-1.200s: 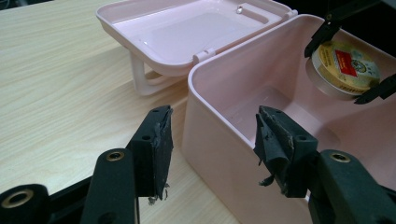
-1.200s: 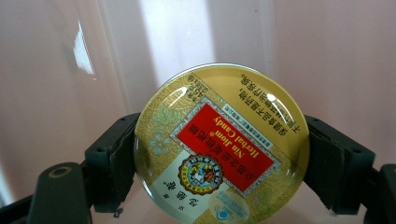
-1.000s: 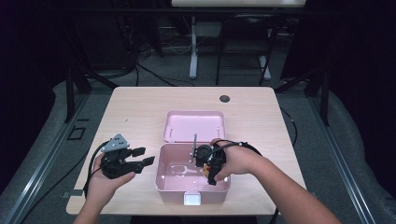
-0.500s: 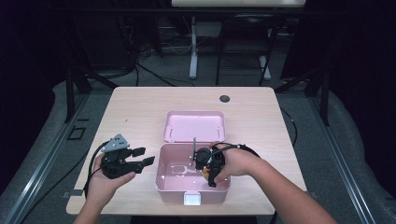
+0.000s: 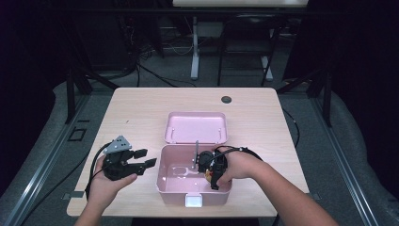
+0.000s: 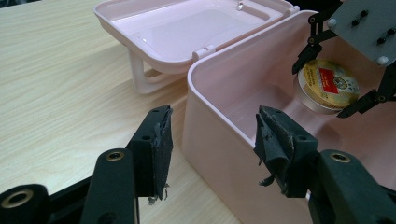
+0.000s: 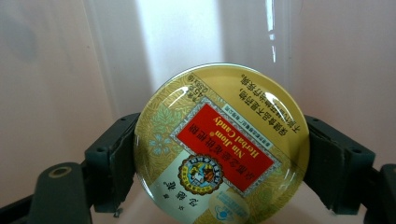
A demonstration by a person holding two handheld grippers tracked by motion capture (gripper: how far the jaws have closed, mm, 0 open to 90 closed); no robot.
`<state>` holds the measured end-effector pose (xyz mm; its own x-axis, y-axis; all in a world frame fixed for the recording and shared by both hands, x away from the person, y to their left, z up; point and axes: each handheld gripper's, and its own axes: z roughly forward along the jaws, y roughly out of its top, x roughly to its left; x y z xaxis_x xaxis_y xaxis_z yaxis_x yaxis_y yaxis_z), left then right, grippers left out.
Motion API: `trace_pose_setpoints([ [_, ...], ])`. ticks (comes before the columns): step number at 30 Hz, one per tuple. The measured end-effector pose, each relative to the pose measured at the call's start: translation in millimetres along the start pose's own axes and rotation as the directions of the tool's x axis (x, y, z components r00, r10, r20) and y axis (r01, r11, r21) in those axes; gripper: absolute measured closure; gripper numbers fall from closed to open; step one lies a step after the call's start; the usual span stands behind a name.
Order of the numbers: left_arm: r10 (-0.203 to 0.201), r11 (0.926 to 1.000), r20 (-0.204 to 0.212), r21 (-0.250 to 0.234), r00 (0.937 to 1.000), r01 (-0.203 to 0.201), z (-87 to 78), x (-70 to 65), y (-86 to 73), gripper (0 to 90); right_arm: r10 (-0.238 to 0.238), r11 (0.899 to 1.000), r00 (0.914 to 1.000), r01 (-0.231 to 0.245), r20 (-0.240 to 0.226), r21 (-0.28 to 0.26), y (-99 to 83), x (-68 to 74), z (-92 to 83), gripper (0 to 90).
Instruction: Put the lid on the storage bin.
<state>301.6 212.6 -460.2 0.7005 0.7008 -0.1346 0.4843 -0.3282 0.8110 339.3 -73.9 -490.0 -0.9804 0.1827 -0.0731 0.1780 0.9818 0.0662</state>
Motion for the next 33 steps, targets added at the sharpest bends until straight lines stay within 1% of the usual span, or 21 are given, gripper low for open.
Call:
trace_pose_setpoints([
  [1, -0.002, 1.0, 0.0, -0.001, 1.0, 0.002, 0.4, -0.2, -0.1, 45.9, 0.005, 1.0, 1.0, -0.005, -0.001, -0.001, -0.2, 0.1, -0.2, 19.7],
  [6, 0.006, 1.0, 0.001, 0.006, 1.0, -0.006, 1.6, -0.9, -0.1, 45.9, -0.001, 1.0, 0.9999, 0.001, 0.013, -0.008, -0.3, 0.0, 0.2, 19.7],
  [11, 0.004, 1.0, 0.002, 0.006, 1.0, -0.004, 2.7, -1.4, -0.6, 45.9, -0.024, 1.0, 0.9995, 0.024, 0.02, -0.019, -0.1, 0.6, 0.7, 19.7],
  [17, 0.004, 1.0, 0.002, 0.004, 1.0, -0.004, 3.1, -1.9, -0.5, 45.9, -0.048, 0.999, 0.9978, 0.049, 0.046, -0.014, 0.1, 2.0, 1.6, 19.6],
  [19, 0.004, 1.0, 0.002, 0.003, 1.0, -0.004, 3.2, -1.9, -0.6, 45.9, -0.05, 0.999, 0.9977, 0.051, 0.045, -0.018, 0.5, 2.7, 1.5, 19.7],
  [21, 0.003, 1.0, 0.003, 0.004, 1.0, -0.003, 2.9, -1.6, -0.5, 45.9, -0.062, 0.998, 0.9969, 0.063, 0.048, -0.02, 1.1, 4.0, 2.4, 19.7],
  [23, 0.004, 1.0, 0.004, 0.005, 1.0, -0.004, 2.8, -1.6, -0.5, 45.9, -0.071, 0.997, 0.9968, 0.072, 0.037, -0.019, 1.9, 4.8, 4.4, 19.7],
  [24, 0.004, 1.0, 0.003, 0.004, 1.0, -0.004, 2.7, -1.6, -0.5, 45.9, -0.076, 0.997, 0.9966, 0.076, 0.033, -0.009, 2.1, 4.9, 5.6, 19.7],
  [28, 0.001, 1.0, 0.003, 0.004, 1.0, -0.001, 2.5, -1.7, -0.6, 45.9, -0.088, 0.996, 0.9957, 0.088, 0.031, 0.002, 2.1, 5.1, 10.9, 19.7],
  [33, 0.004, 1.0, 0.002, 0.004, 1.0, -0.004, 3.3, -1.6, -0.8, 45.9, -0.095, 0.995, 0.9952, 0.095, 0.022, 0.0, 1.7, 4.9, 12.6, 19.7],
])
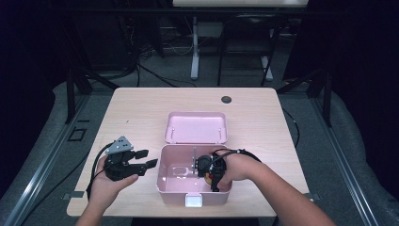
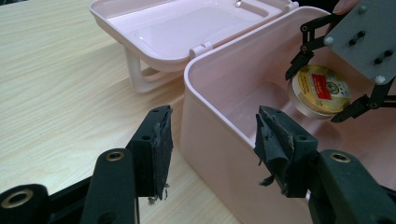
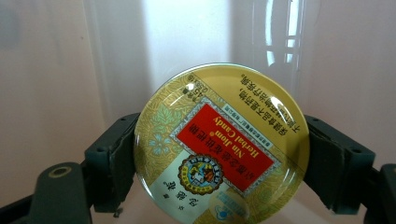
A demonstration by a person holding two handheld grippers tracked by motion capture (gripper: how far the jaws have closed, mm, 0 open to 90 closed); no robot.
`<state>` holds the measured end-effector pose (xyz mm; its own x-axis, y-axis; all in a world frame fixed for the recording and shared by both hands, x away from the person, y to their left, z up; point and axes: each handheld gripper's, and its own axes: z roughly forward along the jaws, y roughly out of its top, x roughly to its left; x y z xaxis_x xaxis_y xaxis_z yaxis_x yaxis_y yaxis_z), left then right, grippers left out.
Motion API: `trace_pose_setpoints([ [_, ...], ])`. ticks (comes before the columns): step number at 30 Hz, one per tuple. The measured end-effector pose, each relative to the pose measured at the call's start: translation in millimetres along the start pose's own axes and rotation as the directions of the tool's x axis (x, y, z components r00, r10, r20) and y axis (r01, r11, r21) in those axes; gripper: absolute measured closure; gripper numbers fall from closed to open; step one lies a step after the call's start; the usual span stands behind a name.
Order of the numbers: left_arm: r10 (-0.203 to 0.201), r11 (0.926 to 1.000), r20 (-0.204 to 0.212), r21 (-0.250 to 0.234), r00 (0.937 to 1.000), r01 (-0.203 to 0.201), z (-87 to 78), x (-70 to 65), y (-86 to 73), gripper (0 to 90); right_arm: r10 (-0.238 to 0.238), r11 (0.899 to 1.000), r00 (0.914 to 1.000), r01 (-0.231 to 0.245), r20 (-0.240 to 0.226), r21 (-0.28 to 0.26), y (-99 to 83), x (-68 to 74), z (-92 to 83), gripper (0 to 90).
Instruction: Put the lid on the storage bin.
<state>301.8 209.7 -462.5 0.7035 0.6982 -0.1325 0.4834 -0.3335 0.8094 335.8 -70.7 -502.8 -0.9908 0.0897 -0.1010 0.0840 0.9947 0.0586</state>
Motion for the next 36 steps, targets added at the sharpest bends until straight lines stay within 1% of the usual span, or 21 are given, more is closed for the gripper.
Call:
trace_pose_setpoints([
  [5, -0.001, 1.0, 0.0, -0.001, 1.0, 0.001, 0.0, -0.1, 0.1, 45.9, -0.006, 1.0, 1.0, 0.006, 0.003, 0.0, -0.3, -0.2, 1.6, 19.6],
  [7, 0.0, 1.0, -0.001, 0.0, 1.0, 0.0, 0.1, 0.0, 0.0, 45.9, 0.001, 1.0, 1.0, -0.001, -0.002, -0.002, -0.2, -0.3, 2.1, 19.6],
  [14, -0.001, 1.0, -0.001, 0.002, 1.0, 0.001, 0.8, 0.0, -0.4, 45.9, -0.004, 1.0, 0.9999, 0.004, -0.016, 0.002, 0.3, -2.1, 5.9, 19.5],
  [17, -0.001, 1.0, -0.001, 0.002, 1.0, 0.001, 0.9, 0.0, -0.4, 45.9, -0.012, 1.0, 0.9996, 0.012, -0.025, 0.019, 0.9, -1.6, 8.1, 19.3],
  [20, 0.002, 1.0, -0.002, 0.001, 1.0, -0.002, 0.6, 0.1, -0.3, 45.9, -0.023, 0.999, 0.9996, 0.024, -0.018, 0.032, 1.2, -0.7, 9.7, 18.8],
  [23, 0.0, 1.0, -0.003, -0.002, 1.0, 0.0, 0.2, -0.1, -0.2, 45.9, -0.019, 1.0, 0.9994, 0.019, -0.028, 0.021, 0.5, 0.2, 9.0, 14.5],
  [24, 0.001, 1.0, -0.003, -0.002, 1.0, -0.001, 0.1, -0.2, -0.2, 45.9, -0.017, 1.0, 0.9992, 0.018, -0.037, 0.021, 0.3, 0.3, 8.6, 14.2],
  [25, 0.001, 1.0, -0.003, -0.003, 1.0, -0.001, 0.1, -0.3, -0.1, 45.9, -0.022, 1.0, 0.9992, 0.023, -0.035, 0.02, 0.2, 0.4, 8.2, 14.1],
  [30, 0.002, 1.0, -0.004, -0.001, 1.0, -0.002, 0.2, -0.4, -0.1, 45.9, -0.011, 1.0, 0.9996, 0.011, -0.027, 0.011, 0.1, 0.5, 4.6, 14.9],
  [31, 0.003, 1.0, -0.004, 0.0, 1.0, -0.003, 0.3, -0.5, -0.1, 45.9, -0.009, 1.0, 0.9996, 0.009, -0.027, -0.001, -0.2, 0.2, 3.8, 15.5],
  [32, 0.004, 1.0, 0.0, 0.005, 1.0, -0.004, 0.1, -0.4, 0.0, 45.9, -0.013, 1.0, 0.9996, 0.013, -0.026, -0.003, -0.7, -0.4, 2.0, 16.2],
  [34, 0.002, 1.0, -0.004, 0.007, 1.0, -0.002, 0.6, -1.3, 0.0, 45.8, -0.006, 1.0, 0.9998, 0.006, -0.017, -0.018, -1.3, -0.8, -1.8, 18.0],
  [36, 0.003, 1.0, -0.002, 0.0, 1.0, -0.003, 1.3, -1.9, -0.1, 45.9, -0.009, 1.0, 0.9999, 0.009, -0.013, -0.023, -1.6, -1.0, -6.8, 19.0],
])
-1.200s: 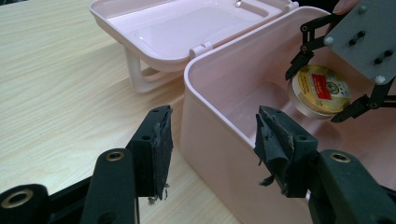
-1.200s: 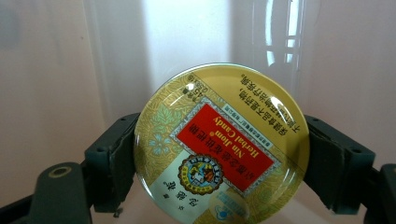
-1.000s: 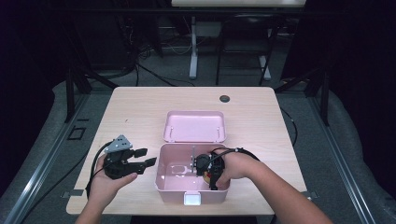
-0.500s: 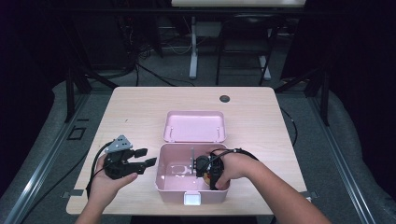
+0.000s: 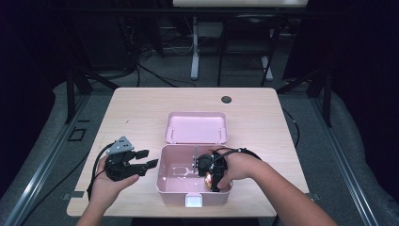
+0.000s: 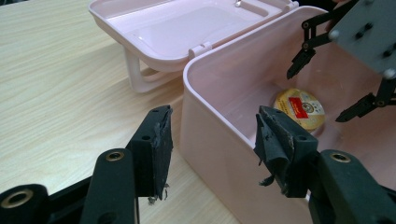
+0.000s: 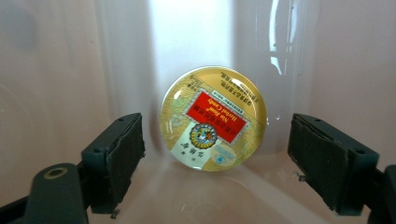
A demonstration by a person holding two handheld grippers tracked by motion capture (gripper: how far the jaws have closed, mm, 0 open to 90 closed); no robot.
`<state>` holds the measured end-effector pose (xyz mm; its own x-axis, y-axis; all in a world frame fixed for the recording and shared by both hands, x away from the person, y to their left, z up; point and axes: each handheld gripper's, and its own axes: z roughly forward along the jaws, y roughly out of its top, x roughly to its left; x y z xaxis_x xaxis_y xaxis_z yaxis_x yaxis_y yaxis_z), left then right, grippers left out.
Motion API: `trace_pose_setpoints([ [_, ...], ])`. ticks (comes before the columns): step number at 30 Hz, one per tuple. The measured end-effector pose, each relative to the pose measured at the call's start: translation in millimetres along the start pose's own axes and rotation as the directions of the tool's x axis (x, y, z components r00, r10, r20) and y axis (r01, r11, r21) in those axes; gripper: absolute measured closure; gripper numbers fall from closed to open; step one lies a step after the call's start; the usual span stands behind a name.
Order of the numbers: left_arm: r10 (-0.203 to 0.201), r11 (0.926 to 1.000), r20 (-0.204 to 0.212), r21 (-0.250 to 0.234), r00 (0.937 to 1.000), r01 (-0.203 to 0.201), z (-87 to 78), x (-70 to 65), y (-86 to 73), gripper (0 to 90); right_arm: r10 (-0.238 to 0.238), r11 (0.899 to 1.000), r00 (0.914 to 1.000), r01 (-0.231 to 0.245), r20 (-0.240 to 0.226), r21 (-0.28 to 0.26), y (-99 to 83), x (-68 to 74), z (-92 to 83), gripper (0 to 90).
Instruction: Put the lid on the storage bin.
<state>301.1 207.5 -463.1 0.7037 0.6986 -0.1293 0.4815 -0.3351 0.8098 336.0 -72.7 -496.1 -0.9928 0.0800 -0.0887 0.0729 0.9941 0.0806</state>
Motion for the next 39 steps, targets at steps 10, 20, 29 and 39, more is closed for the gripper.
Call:
trace_pose_setpoints([
  [10, 0.012, 0.9999, 0.007, -0.01, 0.9999, -0.012, -1.7, -2.5, 1.3, 45.9, 0.074, 0.995, 0.997, -0.073, 0.02, -0.067, -1.9, -3.1, -30.1, 26.0],
  [20, 0.007, 0.9996, 0.023, -0.028, 0.9997, -0.007, -1.7, -3.9, 1.6, 45.9, 0.159, 0.979, 0.9866, -0.152, 0.037, -0.137, -11.6, -5.9, -57.7, 20.3],
  [29, 0.014, 0.9995, 0.031, -0.027, 0.9994, -0.013, -1.4, -5.2, 1.8, 46.1, 0.191, 0.966, 0.9797, -0.176, 0.061, -0.188, -22.8, -10.6, -69.6, 26.7],
  [39, 0.011, 0.9999, 0.032, -0.007, 0.9994, -0.011, 0.5, -6.6, 1.0, 51.2, 0.238, 0.947, 0.9678, -0.213, 0.081, -0.241, -32.1, -18.3, -77.5, 38.2],
])
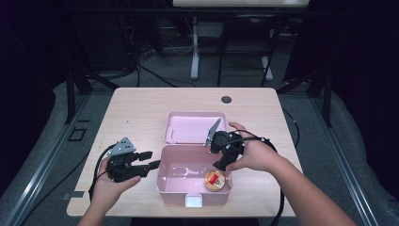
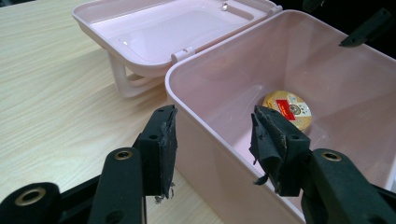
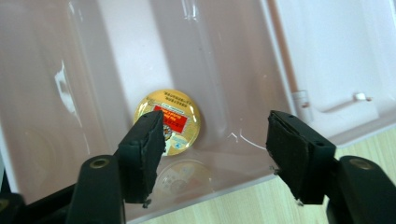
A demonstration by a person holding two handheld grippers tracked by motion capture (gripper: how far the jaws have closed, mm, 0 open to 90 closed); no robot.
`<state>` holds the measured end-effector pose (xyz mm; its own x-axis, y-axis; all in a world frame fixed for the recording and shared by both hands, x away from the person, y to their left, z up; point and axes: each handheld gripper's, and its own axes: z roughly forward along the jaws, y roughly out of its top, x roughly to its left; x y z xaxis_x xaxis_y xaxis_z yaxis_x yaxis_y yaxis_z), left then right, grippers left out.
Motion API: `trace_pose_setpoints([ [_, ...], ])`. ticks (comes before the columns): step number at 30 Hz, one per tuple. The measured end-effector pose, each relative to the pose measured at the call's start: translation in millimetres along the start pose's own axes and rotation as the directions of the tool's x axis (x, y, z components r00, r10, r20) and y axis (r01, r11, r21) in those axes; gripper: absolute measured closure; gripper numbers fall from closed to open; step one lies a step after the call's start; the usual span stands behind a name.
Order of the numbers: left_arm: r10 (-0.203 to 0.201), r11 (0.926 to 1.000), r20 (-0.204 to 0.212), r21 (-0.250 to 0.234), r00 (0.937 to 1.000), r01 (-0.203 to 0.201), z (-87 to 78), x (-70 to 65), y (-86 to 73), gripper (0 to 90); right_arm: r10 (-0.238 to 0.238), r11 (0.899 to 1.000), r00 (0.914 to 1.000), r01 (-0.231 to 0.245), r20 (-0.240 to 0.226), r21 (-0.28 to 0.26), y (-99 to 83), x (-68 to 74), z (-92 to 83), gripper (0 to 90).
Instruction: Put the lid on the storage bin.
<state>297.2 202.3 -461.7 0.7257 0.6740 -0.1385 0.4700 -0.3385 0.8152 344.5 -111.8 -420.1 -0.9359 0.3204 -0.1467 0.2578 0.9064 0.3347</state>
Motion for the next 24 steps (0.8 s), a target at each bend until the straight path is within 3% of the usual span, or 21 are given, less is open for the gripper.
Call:
trace_pose_setpoints([
  [5, -0.003, 1.0, 0.004, 0.002, 1.0, 0.003, 0.8, -2.1, -0.3, 53.5, 0.058, 0.998, 0.9983, -0.058, 0.008, -0.031, -2.6, -5.8, -3.4, 42.2],
  [10, 0.001, 1.0, 0.01, 0.005, 1.0, -0.001, 0.9, -2.8, -0.4, 55.1, 0.133, 0.99, 0.9907, -0.131, 0.029, -0.044, -6.4, -11.4, -4.6, 42.5],
  [14, 0.005, 0.9999, 0.007, 0.009, 1.0, -0.005, 2.2, -3.3, -0.8, 56.2, 0.174, 0.982, 0.9846, -0.173, 0.009, -0.07, -9.7, -16.2, -5.8, 44.6],
  [18, 0.004, 0.9999, 0.003, 0.015, 1.0, -0.004, 4.0, -4.3, -1.7, 58.1, 0.192, 0.977, 0.9813, -0.192, -0.009, -0.091, -11.8, -19.4, -7.0, 45.9],
  [21, 0.006, 0.9998, 0.005, 0.02, 1.0, -0.006, 4.4, -4.9, -1.9, 60.5, 0.204, 0.974, 0.979, -0.202, 0.004, -0.098, -13.0, -22.8, -6.8, 46.2],
  [24, 0.015, 0.9997, 0.005, 0.021, 0.9999, -0.015, 4.6, -5.7, -2.1, 62.3, 0.241, 0.964, 0.9706, -0.239, 0.001, -0.116, -15.0, -28.2, -6.5, 47.4],
])
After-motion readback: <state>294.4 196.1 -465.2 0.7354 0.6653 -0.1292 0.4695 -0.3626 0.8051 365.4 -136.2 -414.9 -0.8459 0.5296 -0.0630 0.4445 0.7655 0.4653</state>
